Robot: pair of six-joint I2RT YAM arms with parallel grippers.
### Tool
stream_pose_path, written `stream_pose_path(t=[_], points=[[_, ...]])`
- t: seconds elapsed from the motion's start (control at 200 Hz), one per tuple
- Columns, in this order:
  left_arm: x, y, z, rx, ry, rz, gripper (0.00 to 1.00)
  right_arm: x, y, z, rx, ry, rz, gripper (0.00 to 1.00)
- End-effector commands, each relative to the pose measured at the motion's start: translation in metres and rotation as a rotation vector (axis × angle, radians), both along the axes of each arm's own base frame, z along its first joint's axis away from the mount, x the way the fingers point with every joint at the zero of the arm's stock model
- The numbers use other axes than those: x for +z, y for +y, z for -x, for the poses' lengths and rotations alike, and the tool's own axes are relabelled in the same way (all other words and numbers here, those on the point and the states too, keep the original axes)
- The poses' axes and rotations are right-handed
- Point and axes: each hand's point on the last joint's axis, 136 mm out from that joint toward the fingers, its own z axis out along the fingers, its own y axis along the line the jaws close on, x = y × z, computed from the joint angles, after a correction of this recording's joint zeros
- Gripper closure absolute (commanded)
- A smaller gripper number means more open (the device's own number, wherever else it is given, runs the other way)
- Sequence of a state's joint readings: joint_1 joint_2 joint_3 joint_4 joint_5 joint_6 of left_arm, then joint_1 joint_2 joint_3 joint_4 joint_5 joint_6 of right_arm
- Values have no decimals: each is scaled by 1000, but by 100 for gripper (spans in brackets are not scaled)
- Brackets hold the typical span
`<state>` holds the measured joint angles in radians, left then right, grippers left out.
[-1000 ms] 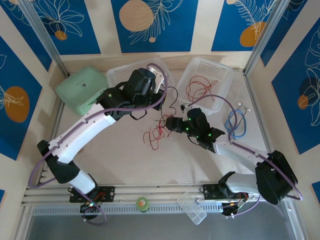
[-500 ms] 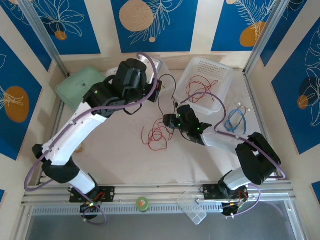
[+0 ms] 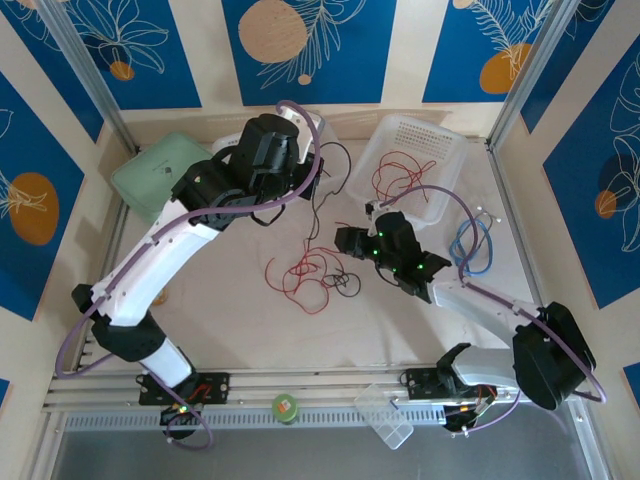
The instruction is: Untangle the cables
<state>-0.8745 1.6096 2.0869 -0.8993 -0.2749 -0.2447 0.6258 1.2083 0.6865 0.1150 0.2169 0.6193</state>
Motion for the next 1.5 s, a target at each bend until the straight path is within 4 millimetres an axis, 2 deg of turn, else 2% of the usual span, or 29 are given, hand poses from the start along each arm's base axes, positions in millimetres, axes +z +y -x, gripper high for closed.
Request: stream_pose_path(t=[0.0, 0.155, 0.315, 0.425, 0.56, 0.635, 0.685, 0.785, 0.84, 0.99, 1.296, 1.401, 1.491], points=[[12, 4, -2, 12, -34, 13, 100, 13, 24, 27, 173, -38, -16, 38], [17, 3, -4, 16, -44, 23, 100, 12, 43, 58, 304, -117, -12, 34], [24, 2, -4, 14, -47, 41, 100, 9, 61, 71, 386, -180, -35, 33], [30, 0, -2, 6, -48, 65, 100, 16, 76, 68, 410, -249, -26, 33], [34, 0, 0, 2, -49, 83, 100, 20, 92, 50, 392, -290, -15, 35], [34, 0, 0, 3, -49, 85, 100, 18, 98, 38, 350, -293, 5, 39], [35, 1, 1, 3, -52, 86, 100, 14, 100, 29, 311, -277, 26, 45], [38, 3, -1, 12, -63, 84, 100, -1, 99, 22, 259, -223, 61, 65], [42, 6, -1, 24, -75, 79, 100, -9, 98, 24, 249, -197, 72, 76], [58, 17, -7, 74, -127, 69, 100, -34, 85, 33, 209, -125, 109, 100], [93, 35, -16, 151, -257, 81, 99, -73, 57, 45, 137, 4, 173, 100], [95, 39, -25, 184, -288, 55, 99, -86, 48, 48, 106, 54, 210, 100], [90, 43, -40, 231, -302, 22, 99, -95, 41, 50, 77, 98, 236, 100]])
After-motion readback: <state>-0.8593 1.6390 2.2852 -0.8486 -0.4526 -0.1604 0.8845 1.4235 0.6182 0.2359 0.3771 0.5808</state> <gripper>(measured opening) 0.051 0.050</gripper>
